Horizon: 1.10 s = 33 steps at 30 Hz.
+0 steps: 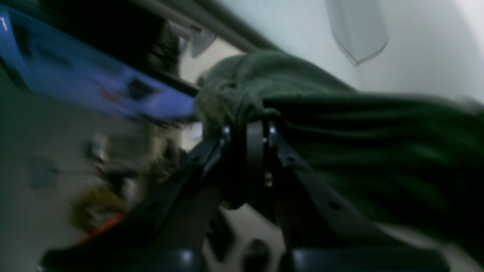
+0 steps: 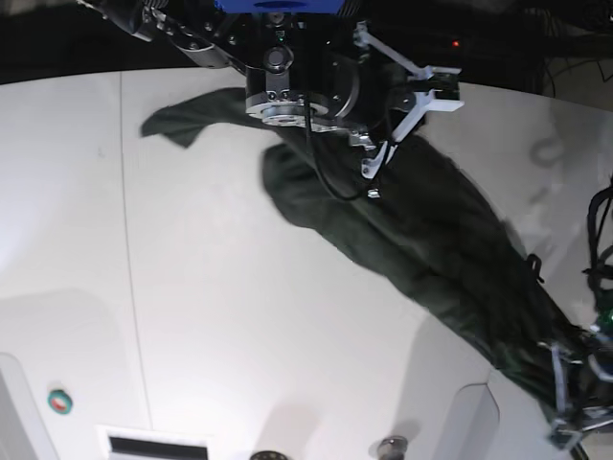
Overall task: Layout the t-shirt on the table in an organized manner, then fold the t-shirt properly
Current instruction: 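Swing the held shirt across the table with both grippers and lower it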
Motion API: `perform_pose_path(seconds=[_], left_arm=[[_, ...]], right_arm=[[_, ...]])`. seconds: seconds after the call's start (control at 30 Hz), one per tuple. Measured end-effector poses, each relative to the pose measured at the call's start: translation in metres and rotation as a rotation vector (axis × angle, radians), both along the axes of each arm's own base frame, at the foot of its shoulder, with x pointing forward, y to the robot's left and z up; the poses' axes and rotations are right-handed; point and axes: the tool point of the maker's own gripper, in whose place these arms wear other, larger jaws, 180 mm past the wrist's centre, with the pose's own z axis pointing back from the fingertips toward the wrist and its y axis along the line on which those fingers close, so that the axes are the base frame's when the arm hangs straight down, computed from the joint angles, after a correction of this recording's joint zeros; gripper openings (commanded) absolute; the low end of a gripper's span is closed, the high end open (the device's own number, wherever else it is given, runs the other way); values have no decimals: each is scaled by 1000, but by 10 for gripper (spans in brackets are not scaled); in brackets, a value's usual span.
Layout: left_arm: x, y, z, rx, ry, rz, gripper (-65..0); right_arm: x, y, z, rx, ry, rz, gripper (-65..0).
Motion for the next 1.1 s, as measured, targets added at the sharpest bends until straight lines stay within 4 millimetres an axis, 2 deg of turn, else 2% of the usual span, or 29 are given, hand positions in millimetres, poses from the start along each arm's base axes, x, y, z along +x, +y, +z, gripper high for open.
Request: perform_pose_path(seconds=[0.03,0.1,0.2,0.27,0.33,0.47,0.57,0.67,0.8,0.87,0.9,0.97,1.0,1.1], left_arm=[[5,-18,-5,33,17,-43,-650],[17,-56,-10,103,16,-121,-650],[35,-118,3,104,-41,-201,-650],[39,-146,9,63,-59,-217,-650],[38,-163,5,29,-50,-228,-650],[41,-193,-19,-36,13,-224,-650],[46,-246,-28,-82,45,-301,-650],[44,-297,-36,-84,73,-394,-650],[34,-345,-80,-79,214,-431,-650],[26,-371,-93,-97,261,-457,-650],[22,-383,-93,-114,266,-478,-601],[20,-400,-83,-144,246,-515,-423],[20,-406,-76,-161,219,-540,-364],[20,-409,-63,-175,168,-570,-336]], right_arm=[[8,-4,0,-1,-4,-22,-624],[36,-28,-2,-15,-21,-105,-624],[96,-95,-6,-108,-93,-315,-633],[112,-115,-5,-109,-104,-381,-635],[116,-123,-8,-94,-76,-414,-635],[125,-149,-34,-141,-3,-505,-635],[124,-171,-52,-181,43,-564,-635],[119,-179,-60,-189,72,-589,-635],[117,-189,-65,-190,96,-629,-635],[113,-194,-68,-194,109,-646,-633],[109,-197,-72,-205,120,-650,-633],[102,-196,-77,-211,139,-647,-633],[99,-195,-79,-210,147,-644,-633],[96,-192,-79,-205,151,-638,-633]])
